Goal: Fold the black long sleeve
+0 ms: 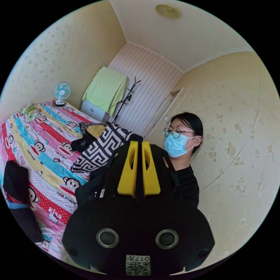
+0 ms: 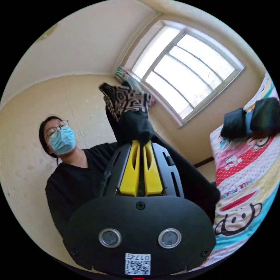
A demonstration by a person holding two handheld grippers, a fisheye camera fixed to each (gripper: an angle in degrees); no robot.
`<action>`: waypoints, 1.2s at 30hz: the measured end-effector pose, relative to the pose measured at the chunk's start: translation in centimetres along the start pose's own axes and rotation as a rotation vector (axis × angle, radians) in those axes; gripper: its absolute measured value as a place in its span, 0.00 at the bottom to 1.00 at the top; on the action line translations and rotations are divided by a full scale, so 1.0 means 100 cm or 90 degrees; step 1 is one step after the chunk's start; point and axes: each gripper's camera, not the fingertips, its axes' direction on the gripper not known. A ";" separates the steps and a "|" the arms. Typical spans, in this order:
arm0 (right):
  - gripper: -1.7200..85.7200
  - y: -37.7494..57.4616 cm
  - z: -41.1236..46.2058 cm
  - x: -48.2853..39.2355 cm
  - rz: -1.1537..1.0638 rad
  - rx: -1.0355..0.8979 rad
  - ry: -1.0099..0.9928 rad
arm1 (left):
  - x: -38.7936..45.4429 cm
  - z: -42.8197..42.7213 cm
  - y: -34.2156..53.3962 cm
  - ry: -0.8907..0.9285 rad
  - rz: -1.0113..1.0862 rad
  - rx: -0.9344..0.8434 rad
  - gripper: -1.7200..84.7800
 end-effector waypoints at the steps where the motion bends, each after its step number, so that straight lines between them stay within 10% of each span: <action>1: 0.06 -0.005 -0.014 -0.028 -0.031 0.047 0.086 | 0.007 -0.013 0.012 -0.042 -0.005 0.028 0.01; 6: 0.05 -0.036 -0.007 -0.186 -0.167 0.151 0.510 | 0.042 -0.044 0.066 -0.456 -0.077 0.168 0.01; 10: 0.04 -0.109 0.043 -0.262 -0.220 0.151 0.745 | 0.031 -0.033 0.052 -0.544 -0.006 0.277 0.01; 19: 0.07 -0.314 -0.043 -0.021 0.074 -0.019 1.072 | -0.334 -0.062 -0.085 -0.590 -0.255 0.166 0.09; 25: 0.14 -0.200 -0.106 0.162 0.304 -0.119 1.117 | -0.543 0.044 0.022 -0.514 -0.438 0.002 0.15; 32: 0.18 0.010 -0.029 0.135 0.399 -0.124 1.185 | -0.541 0.220 0.196 -0.368 -0.500 -0.127 0.17; 36: 0.17 0.059 0.004 0.090 0.447 -0.063 1.277 | -0.498 0.249 0.236 -0.513 -0.506 -0.071 0.14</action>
